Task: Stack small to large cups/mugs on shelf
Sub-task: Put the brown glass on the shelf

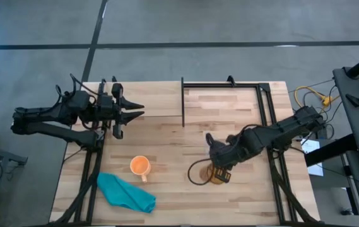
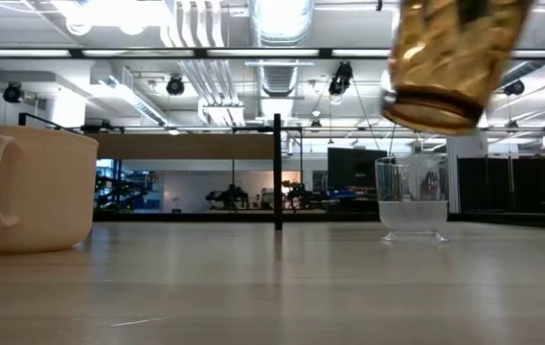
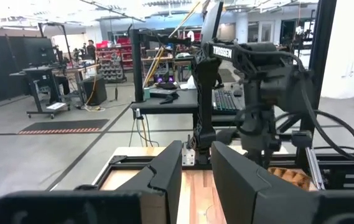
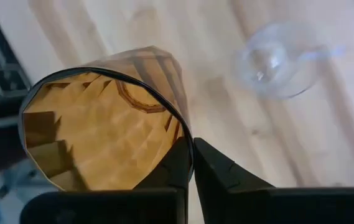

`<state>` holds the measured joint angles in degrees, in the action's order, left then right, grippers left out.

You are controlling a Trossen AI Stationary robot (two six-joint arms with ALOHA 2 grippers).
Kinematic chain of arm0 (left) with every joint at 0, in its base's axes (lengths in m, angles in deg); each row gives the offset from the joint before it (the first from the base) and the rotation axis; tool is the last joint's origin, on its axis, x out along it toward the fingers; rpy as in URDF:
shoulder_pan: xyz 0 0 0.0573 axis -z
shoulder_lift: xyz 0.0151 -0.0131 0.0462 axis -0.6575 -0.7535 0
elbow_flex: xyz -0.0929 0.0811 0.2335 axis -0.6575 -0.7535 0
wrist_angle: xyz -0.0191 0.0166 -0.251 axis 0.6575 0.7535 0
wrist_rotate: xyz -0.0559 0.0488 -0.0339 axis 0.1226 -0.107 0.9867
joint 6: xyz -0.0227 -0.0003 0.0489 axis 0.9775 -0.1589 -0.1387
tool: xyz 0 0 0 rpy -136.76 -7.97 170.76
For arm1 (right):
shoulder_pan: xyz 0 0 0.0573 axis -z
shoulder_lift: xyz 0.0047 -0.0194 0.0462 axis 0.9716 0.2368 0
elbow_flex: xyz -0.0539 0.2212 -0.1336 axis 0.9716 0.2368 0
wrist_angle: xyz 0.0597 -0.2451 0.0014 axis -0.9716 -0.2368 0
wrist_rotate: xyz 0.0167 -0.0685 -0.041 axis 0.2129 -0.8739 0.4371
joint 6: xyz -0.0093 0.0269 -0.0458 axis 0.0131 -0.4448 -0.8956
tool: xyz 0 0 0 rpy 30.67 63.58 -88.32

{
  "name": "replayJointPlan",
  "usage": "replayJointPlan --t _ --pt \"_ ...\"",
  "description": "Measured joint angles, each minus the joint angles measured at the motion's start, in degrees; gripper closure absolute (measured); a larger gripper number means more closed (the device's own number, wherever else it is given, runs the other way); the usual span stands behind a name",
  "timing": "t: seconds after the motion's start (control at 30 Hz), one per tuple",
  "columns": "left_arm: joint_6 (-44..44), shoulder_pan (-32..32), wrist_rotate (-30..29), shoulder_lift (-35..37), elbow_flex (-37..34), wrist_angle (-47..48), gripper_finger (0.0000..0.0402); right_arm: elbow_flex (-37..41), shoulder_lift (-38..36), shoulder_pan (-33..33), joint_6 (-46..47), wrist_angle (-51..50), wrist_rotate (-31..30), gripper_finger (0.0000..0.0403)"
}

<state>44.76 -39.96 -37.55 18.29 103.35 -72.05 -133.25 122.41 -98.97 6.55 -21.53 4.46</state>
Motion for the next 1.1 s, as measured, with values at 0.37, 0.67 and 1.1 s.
replayJointPlan --t 0.37,0.67,1.1 --pt "0.03 0.0 0.0 0.06 0.72 -0.08 0.0327 -7.45 0.0 5.54 -8.61 -0.87 -9.93 0.0394" --pt "0.01 -0.02 -0.33 -0.5 0.4 0.13 0.0327 -10.47 0.0 9.04 -16.25 0.69 -22.22 0.0394" --pt "0.12 0.02 -0.35 -0.79 -0.27 0.01 0.0327 -13.69 0.0 18.75 -45.48 23.46 -28.28 0.0394"
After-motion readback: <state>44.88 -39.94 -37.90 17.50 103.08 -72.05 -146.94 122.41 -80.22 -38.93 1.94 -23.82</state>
